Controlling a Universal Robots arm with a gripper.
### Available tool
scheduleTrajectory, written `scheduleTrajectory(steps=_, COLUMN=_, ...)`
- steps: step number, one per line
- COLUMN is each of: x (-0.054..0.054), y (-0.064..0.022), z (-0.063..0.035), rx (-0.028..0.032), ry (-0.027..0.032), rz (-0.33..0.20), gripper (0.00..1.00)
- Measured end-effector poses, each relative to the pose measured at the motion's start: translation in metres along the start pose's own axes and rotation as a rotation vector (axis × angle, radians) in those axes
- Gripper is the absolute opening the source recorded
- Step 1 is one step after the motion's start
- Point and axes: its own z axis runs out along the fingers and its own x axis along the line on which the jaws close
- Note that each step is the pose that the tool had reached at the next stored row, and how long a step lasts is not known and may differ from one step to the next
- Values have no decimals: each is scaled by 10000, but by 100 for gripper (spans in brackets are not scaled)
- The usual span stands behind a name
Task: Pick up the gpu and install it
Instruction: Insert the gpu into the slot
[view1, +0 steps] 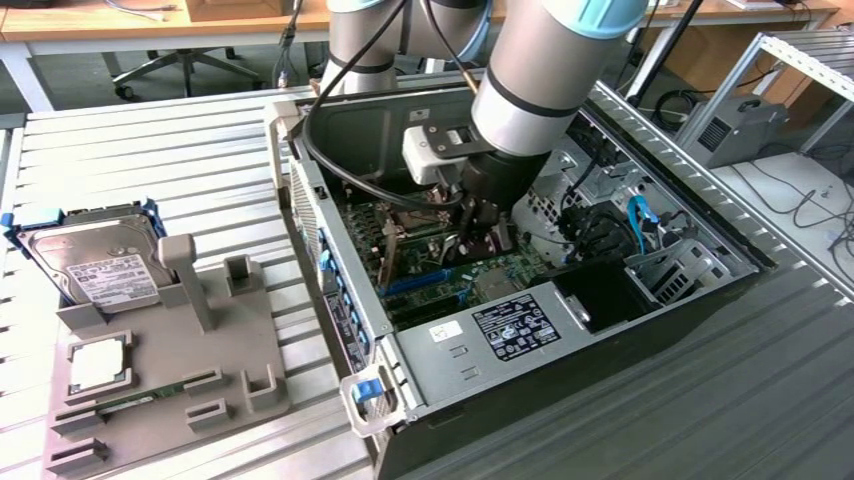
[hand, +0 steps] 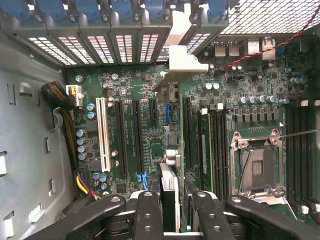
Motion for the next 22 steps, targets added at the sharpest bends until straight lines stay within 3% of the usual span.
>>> scheduleTrajectory(steps=22, x=5, y=4, z=44, rx=0, ry=-1, rz=0, gripper=29)
